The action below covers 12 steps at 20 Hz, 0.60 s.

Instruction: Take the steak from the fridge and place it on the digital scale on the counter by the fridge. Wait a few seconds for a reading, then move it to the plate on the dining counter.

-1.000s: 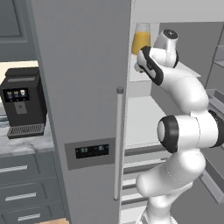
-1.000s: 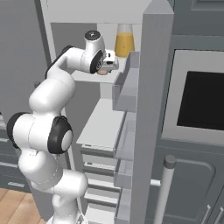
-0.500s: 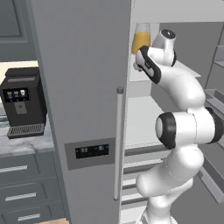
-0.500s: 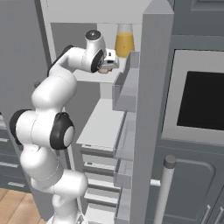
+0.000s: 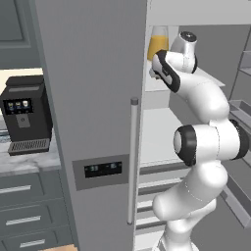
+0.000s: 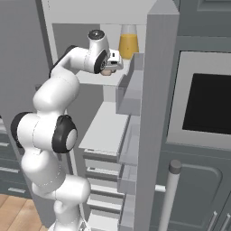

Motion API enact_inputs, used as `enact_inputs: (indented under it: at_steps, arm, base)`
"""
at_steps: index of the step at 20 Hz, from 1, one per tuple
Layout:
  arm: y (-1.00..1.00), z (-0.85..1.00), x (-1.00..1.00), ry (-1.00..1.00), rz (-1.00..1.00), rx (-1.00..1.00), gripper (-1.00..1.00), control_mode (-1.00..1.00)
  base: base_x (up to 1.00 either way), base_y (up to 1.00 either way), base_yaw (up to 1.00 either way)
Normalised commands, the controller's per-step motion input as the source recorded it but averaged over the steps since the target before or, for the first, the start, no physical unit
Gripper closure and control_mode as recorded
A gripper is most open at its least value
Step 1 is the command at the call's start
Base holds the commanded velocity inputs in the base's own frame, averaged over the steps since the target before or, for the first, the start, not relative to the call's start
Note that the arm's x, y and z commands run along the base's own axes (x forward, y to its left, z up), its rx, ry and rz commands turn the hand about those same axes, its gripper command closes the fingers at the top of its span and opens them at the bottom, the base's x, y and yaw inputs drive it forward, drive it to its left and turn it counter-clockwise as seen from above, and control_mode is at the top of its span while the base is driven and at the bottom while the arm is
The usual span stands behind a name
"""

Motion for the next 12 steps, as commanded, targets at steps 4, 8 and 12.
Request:
enact_inputs:
  at_steps: [4,8,12]
  arm:
    - [0.0,0.0,0.0,0.0,0.0,0.0,1.0,-1.0]
    - [0.0,0.0,-0.02,0.0,0.0,0.0,1.0,-1.0]
    - [-0.01,0.0,-0.38,-0.01,0.0,0.0,1.0,-1.0]
  base:
    - [0.0,0.0,0.0]
    - [0.0,0.0,0.0]
    - [0.0,0.0,0.0]
